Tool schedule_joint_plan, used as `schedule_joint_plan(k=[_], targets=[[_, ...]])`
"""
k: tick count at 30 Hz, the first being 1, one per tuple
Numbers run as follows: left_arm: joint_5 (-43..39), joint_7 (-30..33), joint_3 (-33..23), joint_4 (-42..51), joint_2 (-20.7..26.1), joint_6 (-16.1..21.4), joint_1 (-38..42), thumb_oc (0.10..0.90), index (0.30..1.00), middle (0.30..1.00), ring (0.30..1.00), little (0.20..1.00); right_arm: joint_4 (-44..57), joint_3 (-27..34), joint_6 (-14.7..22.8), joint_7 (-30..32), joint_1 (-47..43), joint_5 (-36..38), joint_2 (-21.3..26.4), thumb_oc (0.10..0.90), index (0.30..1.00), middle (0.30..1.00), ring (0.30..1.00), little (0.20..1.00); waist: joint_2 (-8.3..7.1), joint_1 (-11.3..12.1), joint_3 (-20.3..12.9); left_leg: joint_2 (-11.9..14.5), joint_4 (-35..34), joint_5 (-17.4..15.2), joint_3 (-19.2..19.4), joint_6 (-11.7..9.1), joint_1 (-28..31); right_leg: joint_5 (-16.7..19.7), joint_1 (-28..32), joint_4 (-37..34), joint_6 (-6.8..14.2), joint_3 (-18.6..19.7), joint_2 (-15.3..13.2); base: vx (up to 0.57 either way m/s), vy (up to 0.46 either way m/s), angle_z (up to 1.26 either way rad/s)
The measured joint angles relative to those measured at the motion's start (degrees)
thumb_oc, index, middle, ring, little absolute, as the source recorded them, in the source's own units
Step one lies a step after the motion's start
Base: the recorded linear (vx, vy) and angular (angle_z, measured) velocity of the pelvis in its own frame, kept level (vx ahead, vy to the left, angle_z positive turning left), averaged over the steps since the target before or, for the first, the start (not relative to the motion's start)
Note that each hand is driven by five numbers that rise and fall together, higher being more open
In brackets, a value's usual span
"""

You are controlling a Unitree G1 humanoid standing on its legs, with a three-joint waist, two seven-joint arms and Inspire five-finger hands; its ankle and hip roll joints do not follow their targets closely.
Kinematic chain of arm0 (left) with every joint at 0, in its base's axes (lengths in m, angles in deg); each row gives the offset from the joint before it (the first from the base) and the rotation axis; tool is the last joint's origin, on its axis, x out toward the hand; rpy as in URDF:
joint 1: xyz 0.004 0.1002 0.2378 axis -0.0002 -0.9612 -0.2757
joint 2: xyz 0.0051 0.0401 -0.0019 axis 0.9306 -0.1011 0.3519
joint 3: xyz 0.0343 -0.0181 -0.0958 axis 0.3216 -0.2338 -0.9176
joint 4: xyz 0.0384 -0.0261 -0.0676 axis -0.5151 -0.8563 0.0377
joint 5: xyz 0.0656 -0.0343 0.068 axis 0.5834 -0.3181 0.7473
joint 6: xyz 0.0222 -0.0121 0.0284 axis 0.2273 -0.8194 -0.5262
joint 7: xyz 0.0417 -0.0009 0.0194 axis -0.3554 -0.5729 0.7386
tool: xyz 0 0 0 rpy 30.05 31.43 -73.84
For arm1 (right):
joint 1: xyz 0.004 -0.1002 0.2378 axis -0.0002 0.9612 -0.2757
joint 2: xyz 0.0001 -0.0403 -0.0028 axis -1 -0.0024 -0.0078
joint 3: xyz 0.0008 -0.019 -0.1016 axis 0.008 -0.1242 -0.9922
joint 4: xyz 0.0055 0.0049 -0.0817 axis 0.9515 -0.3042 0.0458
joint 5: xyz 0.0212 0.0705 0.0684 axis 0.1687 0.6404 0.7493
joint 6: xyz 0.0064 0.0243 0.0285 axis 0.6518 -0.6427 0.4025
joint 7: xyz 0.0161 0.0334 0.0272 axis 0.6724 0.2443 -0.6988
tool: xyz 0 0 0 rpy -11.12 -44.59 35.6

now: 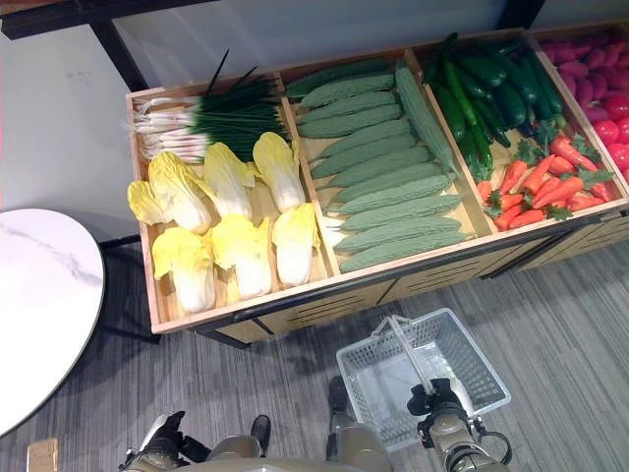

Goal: Get the vegetables into the basket

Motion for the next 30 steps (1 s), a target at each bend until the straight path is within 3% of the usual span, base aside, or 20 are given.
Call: schedule_joint_plan(k=[2,7,10,12,15,19,21,22,23,26,30], targets=[[0.0,0.1,0.0,0.1,0.2,-0.1,0.2,0.900,1.000,1.000,1.000,1.000,-0.3,0.1,-0.1,0.1,0.0,0.0,0.8,0.400,0.300,0.300,0.300,0.300,-0.14,-0.3,0.5,0.5,-1.5,0.5,1.2,-0.5,-0.1,-0.2,0.0,0.0,-0.3,-1.0,-0.1,-0.04,-0.029,0.29],[-1.0,0.0,0.0,-0.1,-0.1,-0.6,-0.3,0.900,1.000,1.000,1.000,1.000,-0.6,0.1,0.0,0.3,0.1,0.0,1.9,0.400,0.300,0.300,0.300,0.300,1.15,-1.8,1.4,2.1,-7.3,2.5,4.4,-0.4,2.7,-0.1,-0.2,0.0,-0.2,-1.5,-0.1,-0.01,-0.002,0.06],[-1.0,0.1,0.0,0.2,-1.0,-0.5,-0.4,0.900,1.000,1.000,1.000,1.000,-1.1,0.2,-0.2,0.4,0.9,0.0,1.9,0.400,0.300,0.300,0.300,0.300,3.40,-2.5,1.5,2.7,-8.3,2.5,5.8,-0.8,3.1,0.5,-0.7,0.0,0.7,-2.3,0.3,0.00,0.051,0.10],[-1.0,0.0,0.0,0.5,-1.0,-0.5,-0.3,0.900,1.000,1.000,1.000,1.000,-1.5,0.3,-0.3,0.4,1.3,0.0,1.3,0.400,0.300,0.300,0.300,0.300,3.56,-2.5,1.5,2.0,-9.1,1.9,6.2,-1.5,3.4,1.2,-0.9,0.0,1.6,-2.2,-0.5,0.01,0.113,0.00],[-2.5,0.1,-1.4,0.6,-1.1,-0.4,-0.6,0.900,1.000,1.000,1.000,1.000,-2.2,0.3,-0.4,0.3,2.1,-0.2,1.1,0.400,0.300,0.300,0.300,0.300,3.45,-1.3,1.4,0.0,-9.9,1.4,7.5,-0.4,4.6,2.3,-0.7,0.0,3.3,-1.1,-2.4,0.02,0.100,-0.15],[-6.9,1.1,-6.7,0.0,-1.1,-0.3,-1.8,0.900,1.000,1.000,1.000,1.000,-2.6,1.0,-0.8,0.4,2.5,-0.4,0.6,0.400,0.300,0.300,0.300,0.300,3.27,-1.3,1.2,-0.9,-10.0,1.0,8.3,0.6,6.0,2.7,0.1,0.0,3.5,-0.3,-3.1,0.06,0.078,-0.11],[-14.2,1.9,-17.2,-2.0,-1.4,-0.2,-2.5,0.900,1.000,1.000,1.000,1.000,-3.5,2.4,-1.4,0.4,3.0,-0.5,-0.3,0.400,0.300,0.300,0.300,0.300,2.74,-1.2,-0.3,-0.8,-10.1,0.7,8.6,0.9,7.1,2.5,1.1,0.0,3.6,0.1,-3.0,0.12,0.088,-0.06],[-16.3,2.6,-18.7,-2.4,-1.2,-0.1,-2.5,0.900,1.000,1.000,1.000,1.000,-3.5,2.4,-1.5,0.4,3.5,-0.5,-0.3,0.400,0.300,0.300,0.300,0.300,2.69,-1.2,-1.1,-0.8,-10.1,0.6,8.6,0.9,7.1,2.4,1.2,0.0,3.6,0.0,-3.0,0.10,0.045,0.00],[-24.3,3.5,-28.8,-2.8,-0.8,0.3,-2.5,0.900,1.000,1.000,1.000,1.000,-3.7,2.9,-1.6,0.4,4.2,-0.5,-0.6,0.400,0.300,0.300,0.300,0.300,2.18,-1.1,-2.2,-0.6,-10.1,0.5,8.6,0.8,7.7,2.0,1.8,-0.1,3.8,0.0,-2.8,0.05,0.015,0.01],[-32.9,8.8,-33.3,-3.5,1.7,1.3,-2.8,0.900,1.000,1.000,1.000,1.000,-4.5,2.9,-1.8,0.5,5.4,-0.6,-1.2,0.400,0.300,0.300,0.300,0.300,1.11,-1.0,-5.0,-0.6,-10.1,0.3,8.8,0.8,7.9,1.6,2.0,-0.2,4.2,0.0,-2.8,0.04,0.008,0.00],[-35.0,12.4,-33.7,-3.2,4.8,2.2,-2.9,0.900,1.000,1.000,1.000,1.000,-4.4,2.7,-1.4,0.8,6.3,-1.6,-1.4,0.400,0.300,0.300,0.300,0.300,0.38,-0.3,-6.0,-0.8,-10.0,0.3,9.0,0.9,8.2,1.3,2.0,-0.3,3.8,0.2,-2.9,0.02,0.007,-0.04]])
